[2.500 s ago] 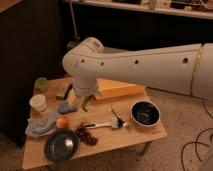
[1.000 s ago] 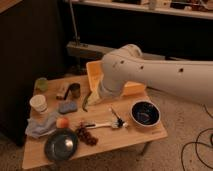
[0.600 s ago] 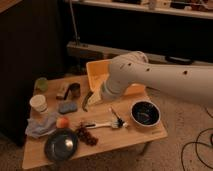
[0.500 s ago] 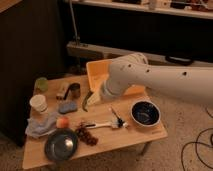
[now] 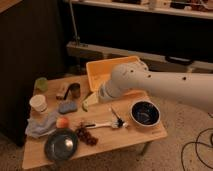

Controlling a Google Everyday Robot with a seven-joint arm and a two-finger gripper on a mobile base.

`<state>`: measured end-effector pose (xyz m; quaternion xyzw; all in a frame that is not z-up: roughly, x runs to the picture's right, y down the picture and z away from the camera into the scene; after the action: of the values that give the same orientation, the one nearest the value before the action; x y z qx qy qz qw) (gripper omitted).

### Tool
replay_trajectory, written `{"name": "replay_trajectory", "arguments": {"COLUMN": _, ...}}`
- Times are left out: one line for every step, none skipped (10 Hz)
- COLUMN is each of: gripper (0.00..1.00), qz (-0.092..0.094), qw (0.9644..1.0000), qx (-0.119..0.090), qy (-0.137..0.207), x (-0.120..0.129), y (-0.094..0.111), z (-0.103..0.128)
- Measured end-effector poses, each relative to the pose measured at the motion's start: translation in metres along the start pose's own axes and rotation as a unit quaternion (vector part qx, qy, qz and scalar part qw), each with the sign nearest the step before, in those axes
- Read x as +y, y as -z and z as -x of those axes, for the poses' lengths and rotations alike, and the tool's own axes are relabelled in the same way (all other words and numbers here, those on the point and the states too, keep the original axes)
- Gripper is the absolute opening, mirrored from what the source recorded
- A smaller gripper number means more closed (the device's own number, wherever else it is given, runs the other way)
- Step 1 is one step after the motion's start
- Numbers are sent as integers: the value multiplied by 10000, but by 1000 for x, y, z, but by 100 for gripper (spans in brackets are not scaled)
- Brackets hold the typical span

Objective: Place apple in metal cup

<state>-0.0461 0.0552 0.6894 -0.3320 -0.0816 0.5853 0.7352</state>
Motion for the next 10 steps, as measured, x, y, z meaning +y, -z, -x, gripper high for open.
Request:
{"name": "replay_trajectory", "arguments": {"gripper": 80, "qz": 195, "qw": 9998, "qx": -61, "qy": 7, "x": 0, "y": -16, "z": 8}}
{"name": "replay_trajectory", "arguments": {"gripper": 80, "qz": 317, "qw": 9994, "qx": -130, "qy": 22, "x": 3, "y": -31, "z": 16}}
{"name": "replay_trajectory", "arguments": {"gripper": 80, "qz": 359, "qw": 9992, "qx": -145, "qy": 19, "x": 3, "y": -41, "z": 19}}
{"name": "replay_trajectory", "arguments": {"gripper": 80, "qz": 389, "qw": 9991, "qx": -137, "qy": -13, "x": 1, "y": -49, "z": 21}}
{"name": "replay_trajectory", "arguments": {"gripper": 80, "qz": 405, "qw": 9991, "qx": -116, "qy": -25, "x": 0, "y": -56, "z": 22}}
{"name": "replay_trajectory", "arguments": {"gripper": 80, "qz": 417, "qw": 9991, "qx": -97, "qy": -9, "x": 2, "y": -63, "z": 23}}
{"name": "replay_trajectory", "arguments": {"gripper": 80, "qz": 435, "qw": 9990, "qx": -40, "qy": 26, "x": 5, "y": -78, "z": 22}}
{"name": "replay_trajectory", "arguments": {"gripper": 80, "qz": 466, "qw": 9989, "qx": 11, "qy": 59, "x": 9, "y": -89, "z": 22}}
{"name": "replay_trajectory", "arguments": {"gripper": 80, "qz": 501, "qw": 9987, "qx": 65, "qy": 104, "x": 14, "y": -98, "z": 23}}
{"name": "replay_trajectory", "arguments": {"gripper": 80, "qz": 543, "qw": 9983, "qx": 146, "qy": 167, "x": 22, "y": -108, "z": 24}}
